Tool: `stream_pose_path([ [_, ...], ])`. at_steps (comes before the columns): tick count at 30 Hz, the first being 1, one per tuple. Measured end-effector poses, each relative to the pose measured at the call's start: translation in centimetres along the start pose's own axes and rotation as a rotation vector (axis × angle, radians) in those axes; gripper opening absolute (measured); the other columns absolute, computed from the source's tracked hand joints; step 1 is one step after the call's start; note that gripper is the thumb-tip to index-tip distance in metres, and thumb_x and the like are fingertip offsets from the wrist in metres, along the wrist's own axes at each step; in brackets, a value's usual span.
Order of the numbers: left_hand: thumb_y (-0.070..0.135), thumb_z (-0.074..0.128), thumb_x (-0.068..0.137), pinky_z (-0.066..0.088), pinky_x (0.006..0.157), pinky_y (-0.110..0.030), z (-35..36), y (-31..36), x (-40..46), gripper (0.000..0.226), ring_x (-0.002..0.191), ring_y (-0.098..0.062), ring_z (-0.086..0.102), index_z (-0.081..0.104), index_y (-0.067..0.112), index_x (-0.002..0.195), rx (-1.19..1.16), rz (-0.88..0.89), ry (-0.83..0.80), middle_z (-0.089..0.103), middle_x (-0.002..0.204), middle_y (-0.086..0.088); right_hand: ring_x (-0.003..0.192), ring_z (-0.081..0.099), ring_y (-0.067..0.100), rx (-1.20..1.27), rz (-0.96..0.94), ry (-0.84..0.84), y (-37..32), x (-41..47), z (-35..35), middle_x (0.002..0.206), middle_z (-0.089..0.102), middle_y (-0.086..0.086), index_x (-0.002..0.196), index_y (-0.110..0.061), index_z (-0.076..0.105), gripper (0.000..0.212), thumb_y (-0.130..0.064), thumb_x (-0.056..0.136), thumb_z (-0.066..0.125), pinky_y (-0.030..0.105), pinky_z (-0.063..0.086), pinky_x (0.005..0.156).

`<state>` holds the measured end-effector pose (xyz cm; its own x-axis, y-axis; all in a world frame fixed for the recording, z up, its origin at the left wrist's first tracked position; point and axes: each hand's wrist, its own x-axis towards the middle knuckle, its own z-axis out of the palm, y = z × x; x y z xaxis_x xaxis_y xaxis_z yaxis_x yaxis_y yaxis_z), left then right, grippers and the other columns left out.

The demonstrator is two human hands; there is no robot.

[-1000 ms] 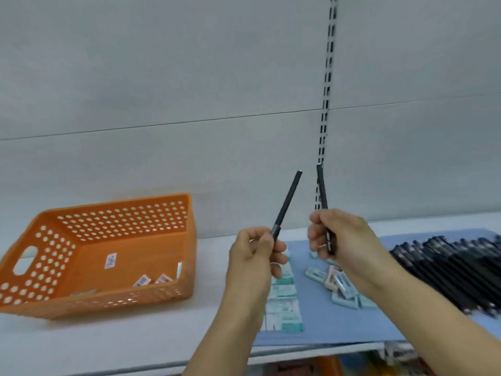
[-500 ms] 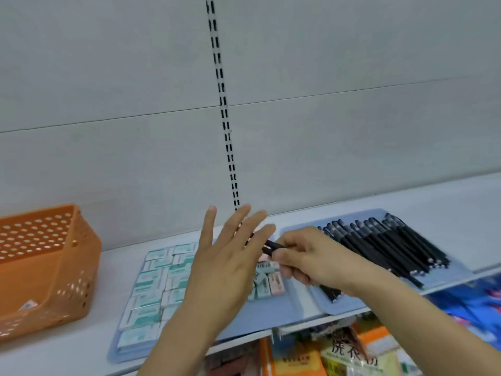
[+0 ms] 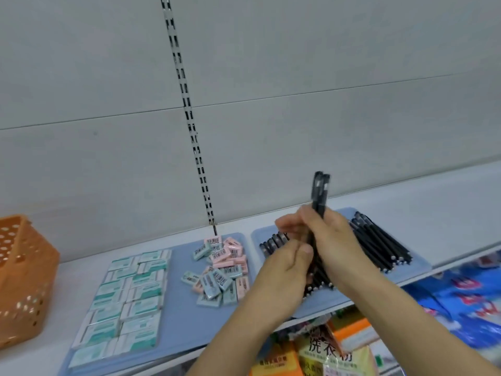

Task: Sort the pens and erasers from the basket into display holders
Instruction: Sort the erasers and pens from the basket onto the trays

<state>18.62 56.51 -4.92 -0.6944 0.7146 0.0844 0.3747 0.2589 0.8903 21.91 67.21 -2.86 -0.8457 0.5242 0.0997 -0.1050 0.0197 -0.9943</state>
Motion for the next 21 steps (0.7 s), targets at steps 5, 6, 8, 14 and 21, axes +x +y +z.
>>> stream_pose_path([
  [5, 0.045, 0.037, 0.101, 0.029, 0.107, -0.025, 0.0, -3.2, 0.6, 0.041, 0.129, -0.004, 0.033, 0.039, 0.030, 0.139, 0.573, 0.163, 0.062, 0.039, 0.141, 0.014, 0.055, 0.045, 0.017, -0.856, 0.051, 0.109, 1.2, 4.6, -6.6, 0.070, 0.053, 0.003, 0.086, -0.012, 0.048, 0.020, -0.026, 0.100, 0.044, 0.029, 0.033, 0.049],
  [6, 0.047, 0.036, 0.101, 0.021, 0.112, -0.025, 0.2, -3.6, 0.7, 0.047, 0.136, -0.005, 0.026, 0.032, 0.031, 0.145, 0.609, 0.165, 0.039, 0.031, 0.149, 0.014, 0.060, 0.048, 0.017, -1.047, 0.120, 0.050, 2.0, 5.1, -7.2, 0.075, 0.055, 0.005, 0.091, -0.010, 0.049, 0.020, -0.027, 0.100, 0.045, 0.030, 0.033, 0.050],
  [8, 0.051, 0.032, 0.101, 0.006, 0.117, -0.027, 0.6, -4.1, 1.1, 0.056, 0.145, -0.007, 0.009, 0.019, 0.031, 0.151, 0.668, 0.131, -0.021, 0.015, 0.159, 0.013, 0.072, 0.053, 0.019, -1.200, 0.224, -0.064, 2.9, 5.4, -7.2, 0.087, 0.058, 0.007, 0.099, -0.007, 0.050, 0.017, -0.024, 0.099, 0.047, 0.030, 0.038, 0.055],
  [14, 0.056, 0.030, 0.100, -0.003, 0.120, -0.030, 0.9, -4.6, 1.7, 0.063, 0.147, -0.004, -0.005, 0.007, 0.034, 0.154, 0.688, 0.097, -0.109, 0.000, 0.161, 0.017, 0.094, 0.061, 0.025, -1.194, 0.080, 0.049, 2.9, 3.8, -7.9, 0.103, 0.067, 0.011, 0.105, -0.005, 0.063, 0.024, -0.021, 0.098, 0.047, 0.040, 0.051, 0.083],
  [21, 0.059, 0.035, 0.097, -0.001, 0.121, -0.033, 1.0, -5.4, 2.4, 0.068, 0.148, -0.006, -0.007, 0.004, 0.036, 0.154, 0.667, 0.108, -0.197, -0.004, 0.162, 0.015, 0.074, 0.059, 0.010, -1.293, 0.307, -0.063, 2.8, -1.5, -12.4, 0.084, 0.065, -0.005, 0.087, -0.020, 0.060, 0.020, -0.038, 0.084, 0.067, 0.029, 0.048, 0.065],
])
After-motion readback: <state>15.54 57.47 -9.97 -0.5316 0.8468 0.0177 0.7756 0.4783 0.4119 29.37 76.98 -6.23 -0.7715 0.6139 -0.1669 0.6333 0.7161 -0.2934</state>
